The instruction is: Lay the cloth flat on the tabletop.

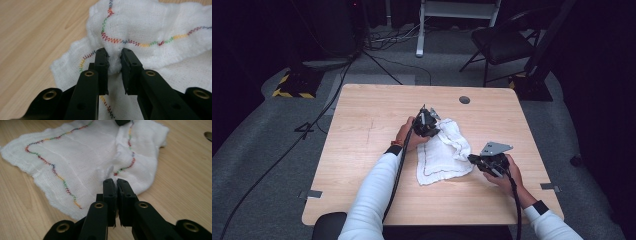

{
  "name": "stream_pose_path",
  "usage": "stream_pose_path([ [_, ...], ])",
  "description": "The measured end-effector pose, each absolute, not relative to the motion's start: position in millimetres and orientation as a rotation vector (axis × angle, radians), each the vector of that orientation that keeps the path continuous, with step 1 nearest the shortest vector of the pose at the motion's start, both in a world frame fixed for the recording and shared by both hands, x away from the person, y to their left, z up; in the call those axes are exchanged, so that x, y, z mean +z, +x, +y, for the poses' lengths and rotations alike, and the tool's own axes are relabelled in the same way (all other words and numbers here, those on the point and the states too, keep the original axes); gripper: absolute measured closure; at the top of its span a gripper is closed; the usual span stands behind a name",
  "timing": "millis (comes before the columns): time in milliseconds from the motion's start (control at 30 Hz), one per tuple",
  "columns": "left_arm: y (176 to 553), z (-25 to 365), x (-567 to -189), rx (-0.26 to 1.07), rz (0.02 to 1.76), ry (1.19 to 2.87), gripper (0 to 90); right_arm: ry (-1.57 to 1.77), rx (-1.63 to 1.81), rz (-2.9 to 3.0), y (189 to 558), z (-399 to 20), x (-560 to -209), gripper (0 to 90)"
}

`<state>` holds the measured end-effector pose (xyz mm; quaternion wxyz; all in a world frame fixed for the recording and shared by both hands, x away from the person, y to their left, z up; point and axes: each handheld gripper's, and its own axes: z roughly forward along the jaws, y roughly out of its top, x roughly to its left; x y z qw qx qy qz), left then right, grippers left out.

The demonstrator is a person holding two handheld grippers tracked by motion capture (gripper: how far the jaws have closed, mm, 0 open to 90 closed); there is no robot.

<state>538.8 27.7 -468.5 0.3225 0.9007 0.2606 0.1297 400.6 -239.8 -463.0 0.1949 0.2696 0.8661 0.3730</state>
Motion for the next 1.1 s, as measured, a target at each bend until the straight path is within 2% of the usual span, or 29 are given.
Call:
stream_pose_path([
  [300,526.8,46.4,-432.8,0.406,0.668,2.396,71.1,0.819,1.136,2.284,402.4,-260.8,-439.2,86.5],
  [333,527.6,48.5,-433.0,0.401,0.692,2.384,66.1,0.814,1.139,2.279,402.7,-261.1,-437.5,86.4],
  [367,528.6,50.2,-434.5,0.385,0.708,2.381,65.2,0.816,1.143,2.276,402.3,-260.8,-436.6,86.5],
  [467,531.2,49.7,-443.6,0.368,0.691,2.401,69.0,0.799,1.132,2.291,401.3,-258.3,-437.3,86.5],
  [500,533.0,48.5,-447.3,0.340,0.693,2.400,67.2,0.799,1.130,2.292,401.3,-257.7,-438.1,86.5],
  [567,536.8,45.5,-453.8,0.305,0.732,2.383,56.4,0.801,1.123,2.299,402.1,-257.9,-439.6,86.5],
  [633,542.0,41.0,-460.1,0.320,0.795,2.379,50.9,0.800,1.113,2.298,403.0,-259.7,-440.7,86.5],
  [767,550.3,37.6,-471.3,0.254,0.821,2.369,55.6,0.819,1.106,2.298,405.0,-264.6,-442.5,86.5],
  [833,550.3,36.6,-474.0,0.248,0.799,2.378,65.6,0.819,1.106,2.300,405.5,-266.5,-443.0,86.4],
  [967,548.0,38.7,-466.0,0.310,0.774,2.354,81.0,0.826,1.105,2.290,405.7,-270.2,-442.0,86.4],
  [1100,541.0,40.8,-449.2,0.375,0.734,2.364,84.5,0.831,1.112,2.273,405.5,-272.2,-439.2,86.5],
])
